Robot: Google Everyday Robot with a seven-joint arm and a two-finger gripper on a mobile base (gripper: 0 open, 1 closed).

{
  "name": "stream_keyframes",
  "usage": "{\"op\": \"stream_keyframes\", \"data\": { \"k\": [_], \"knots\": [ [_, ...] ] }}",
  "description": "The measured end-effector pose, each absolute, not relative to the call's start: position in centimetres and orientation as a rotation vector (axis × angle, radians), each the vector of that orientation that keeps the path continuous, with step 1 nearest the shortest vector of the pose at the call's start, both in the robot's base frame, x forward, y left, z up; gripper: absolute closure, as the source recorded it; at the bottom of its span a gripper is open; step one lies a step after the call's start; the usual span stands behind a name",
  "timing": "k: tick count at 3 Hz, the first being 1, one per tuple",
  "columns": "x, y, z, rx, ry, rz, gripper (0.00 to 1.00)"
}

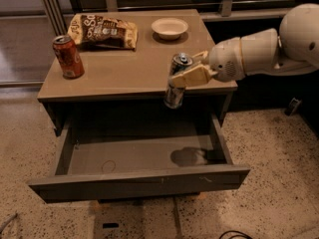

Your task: Place redbull can into top drawer

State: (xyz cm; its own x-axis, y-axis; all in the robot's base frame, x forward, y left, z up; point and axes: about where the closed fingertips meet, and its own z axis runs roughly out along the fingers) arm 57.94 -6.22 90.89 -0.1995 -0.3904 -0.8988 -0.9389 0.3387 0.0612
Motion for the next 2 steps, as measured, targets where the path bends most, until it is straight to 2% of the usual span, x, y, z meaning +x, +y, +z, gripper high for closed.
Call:
{"op": "stream_keyframes", "data": {
  "k": [2],
  "knots": [
    [54.7,-3.9,79.8,-1.26,1.754,0.799,1.0]
  ]
}}
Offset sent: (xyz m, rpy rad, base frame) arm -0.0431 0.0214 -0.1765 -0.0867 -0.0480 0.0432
